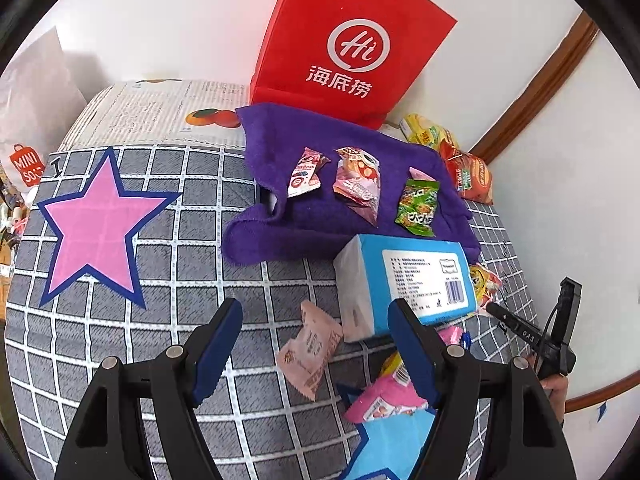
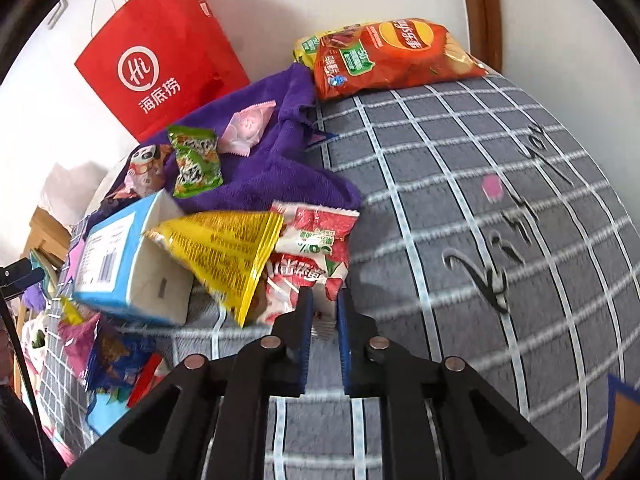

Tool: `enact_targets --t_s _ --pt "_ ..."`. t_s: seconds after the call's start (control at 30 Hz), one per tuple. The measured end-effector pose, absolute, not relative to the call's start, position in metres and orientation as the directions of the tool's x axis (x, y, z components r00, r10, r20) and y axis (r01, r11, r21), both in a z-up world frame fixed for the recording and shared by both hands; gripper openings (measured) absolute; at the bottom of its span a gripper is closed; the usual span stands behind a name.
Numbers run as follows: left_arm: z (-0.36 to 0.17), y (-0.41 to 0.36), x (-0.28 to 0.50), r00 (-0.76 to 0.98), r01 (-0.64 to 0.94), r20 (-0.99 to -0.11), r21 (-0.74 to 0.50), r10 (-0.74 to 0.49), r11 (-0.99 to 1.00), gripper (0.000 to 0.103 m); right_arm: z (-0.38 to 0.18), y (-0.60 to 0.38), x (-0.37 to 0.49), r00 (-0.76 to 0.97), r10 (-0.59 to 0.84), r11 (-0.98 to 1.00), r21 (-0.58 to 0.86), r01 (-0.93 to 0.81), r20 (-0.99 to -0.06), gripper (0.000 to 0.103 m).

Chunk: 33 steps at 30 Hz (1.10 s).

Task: Organize snacks
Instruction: 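Move the right tool to the strawberry candy bag while the left tool approaches the pink pastry packet, then grasp the strawberry candy bag with the right tool while the left tool grasps the pink pastry packet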

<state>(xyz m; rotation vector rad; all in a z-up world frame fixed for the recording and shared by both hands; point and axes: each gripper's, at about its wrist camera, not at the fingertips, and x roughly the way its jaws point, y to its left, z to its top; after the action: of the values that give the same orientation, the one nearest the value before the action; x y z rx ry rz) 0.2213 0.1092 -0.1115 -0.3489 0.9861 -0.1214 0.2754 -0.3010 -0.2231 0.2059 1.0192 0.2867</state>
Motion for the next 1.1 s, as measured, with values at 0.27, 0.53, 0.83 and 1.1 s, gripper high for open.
enact_targets --t_s 0.27,0.53,0.83,1.1 --pt "-0.114 0.108 0.206 0.552 -0.048 -0.79 -0.351 -0.268 0.935 0.073 -0.219 -0.319 0.215 0.453 0.336 0.941 0.313 -0.128 -0.825 0.008" --pt "-0.122 0.1 0.202 0.537 -0.048 -0.797 -0.355 -0.276 0.933 0.073 -0.21 -0.306 0.182 0.466 0.264 0.963 0.209 -0.167 -0.844 0.061" --pt "-0.129 0.092 0.202 0.519 -0.037 -0.807 -0.353 -0.284 0.935 0.073 -0.229 -0.303 0.221 0.452 0.287 0.948 0.317 -0.011 -0.845 0.078" --pt "-0.139 0.1 0.205 0.511 -0.06 -0.812 -0.361 -0.282 0.931 0.073 -0.231 -0.268 0.238 0.5 0.194 0.979 0.195 -0.051 -0.844 0.075"
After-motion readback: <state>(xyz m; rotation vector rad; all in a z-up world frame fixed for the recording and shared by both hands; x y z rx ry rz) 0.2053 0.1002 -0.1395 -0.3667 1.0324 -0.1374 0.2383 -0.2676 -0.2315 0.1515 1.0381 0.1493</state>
